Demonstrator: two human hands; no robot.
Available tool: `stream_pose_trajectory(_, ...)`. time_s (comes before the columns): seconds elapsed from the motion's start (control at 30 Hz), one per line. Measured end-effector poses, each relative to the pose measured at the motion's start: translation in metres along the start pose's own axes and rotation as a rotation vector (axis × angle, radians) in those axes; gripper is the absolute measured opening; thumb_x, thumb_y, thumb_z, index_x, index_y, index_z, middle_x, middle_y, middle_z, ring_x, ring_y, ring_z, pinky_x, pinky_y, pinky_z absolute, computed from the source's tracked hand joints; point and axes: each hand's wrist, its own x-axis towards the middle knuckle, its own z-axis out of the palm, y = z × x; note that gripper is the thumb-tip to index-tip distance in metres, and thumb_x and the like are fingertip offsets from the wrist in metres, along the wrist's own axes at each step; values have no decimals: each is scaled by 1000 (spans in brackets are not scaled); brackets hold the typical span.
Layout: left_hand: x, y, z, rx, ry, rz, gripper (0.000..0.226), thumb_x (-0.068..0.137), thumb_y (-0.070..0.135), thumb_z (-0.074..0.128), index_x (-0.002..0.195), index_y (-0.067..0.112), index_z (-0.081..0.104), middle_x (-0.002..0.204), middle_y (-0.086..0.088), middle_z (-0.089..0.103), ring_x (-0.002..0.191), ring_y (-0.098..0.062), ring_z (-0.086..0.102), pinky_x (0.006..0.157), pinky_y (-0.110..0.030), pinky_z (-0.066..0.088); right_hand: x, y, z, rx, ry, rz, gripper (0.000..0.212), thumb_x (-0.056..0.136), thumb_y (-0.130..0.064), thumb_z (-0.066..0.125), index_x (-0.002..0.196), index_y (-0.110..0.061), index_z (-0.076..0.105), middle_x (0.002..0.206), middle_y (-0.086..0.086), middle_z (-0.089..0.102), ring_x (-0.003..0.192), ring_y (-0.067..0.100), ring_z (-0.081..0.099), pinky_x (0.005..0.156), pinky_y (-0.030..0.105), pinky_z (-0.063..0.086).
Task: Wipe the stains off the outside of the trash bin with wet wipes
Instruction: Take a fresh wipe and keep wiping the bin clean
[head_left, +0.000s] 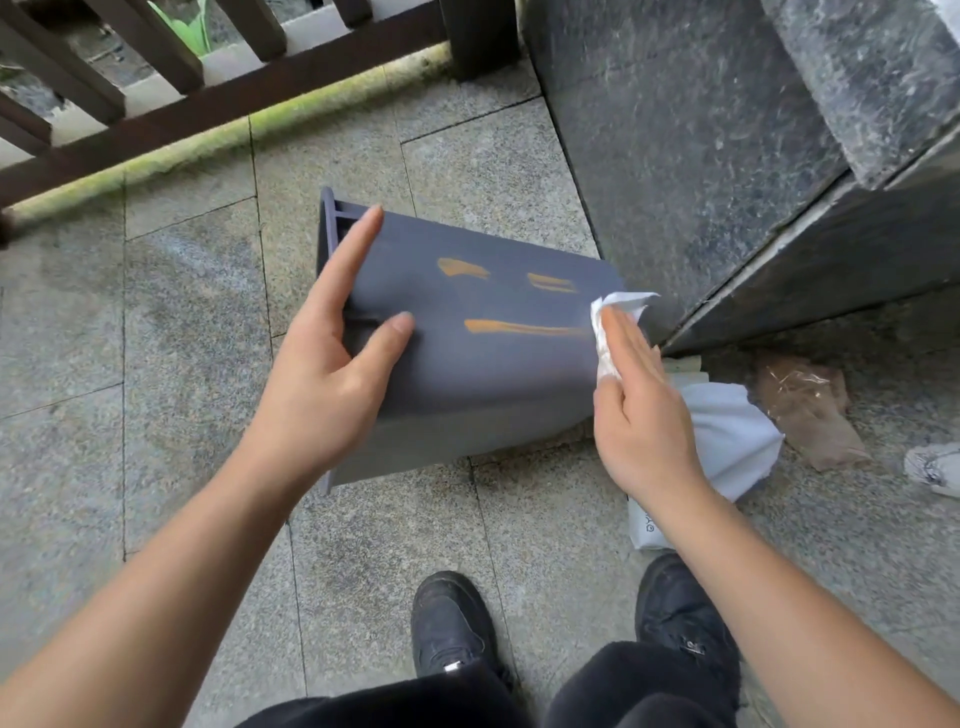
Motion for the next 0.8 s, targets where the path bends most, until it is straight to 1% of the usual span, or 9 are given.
stream_pose_trajectory(0.07,1,-4,0,-1,74,-40,74,91,12,71,153,31,37,144,36,43,133,11,40,104,-8,32,7,0,6,-65,3,-30,78,87,5,45,157,-19,24,163,-9,23,147,-4,8,122,22,-4)
stream_pose_trajectory(0.17,7,-4,2,61,118,-60,80,85,22,79,152,31,37,151,19,43,138,5,37,111,-16,31,18,-3,10,-135,19,-52,90,75,5,49,157,-18,23,164,-5,25,151,3,10,123,28,-3)
stream_pose_trajectory(0.3,18,3,10,59,100,-57,78,83,23,79,149,38,38,140,38,39,132,16,36,104,-5,26,27,-7,-4,-204,-52,-11,90,74,2,50,156,-20,21,165,-6,23,153,13,13,126,37,5)
stream_pose_trajectory(0.4,23,7,11,60,87,-62,76,85,22,78,147,41,39,140,32,44,132,12,37,101,-1,23,27,-12,-16,-261,-160,9,92,75,0,50,157,-23,15,167,-6,16,153,15,14,124,38,13)
stream_pose_trajectory(0.47,19,7,10,67,86,-87,73,85,24,78,145,42,41,138,23,49,128,3,43,97,1,24,25,-18,-21,-320,-207,10,93,76,-5,52,157,-24,11,167,-4,16,151,18,19,118,40,25)
stream_pose_trajectory(0.57,7,4,7,51,103,-132,70,85,27,76,142,48,41,123,13,58,104,1,46,84,3,27,21,-27,-26,-360,-282,19,95,77,-9,55,158,-26,8,167,-4,14,150,23,25,109,34,34)
stream_pose_trajectory(0.67,3,2,10,30,90,-179,69,89,33,72,140,57,34,111,3,62,104,-11,48,76,-5,32,23,-32,-31,-426,-347,24,97,77,-12,56,157,-27,5,167,-4,15,148,27,29,101,32,37)
stream_pose_trajectory(0.7,4,2,10,24,91,-189,68,89,33,71,139,59,33,105,2,64,98,-11,50,72,-6,33,25,-33,-33,-452,-361,33,97,77,-13,57,157,-27,5,166,-2,18,147,29,31,98,32,38)
stream_pose_trajectory(0.8,8,9,15,11,88,-191,67,90,31,70,139,58,33,88,1,63,84,10,51,62,0,36,31,-34,-38,-492,-381,88,95,77,-19,55,155,-33,4,159,7,33,134,39,45,83,31,34)
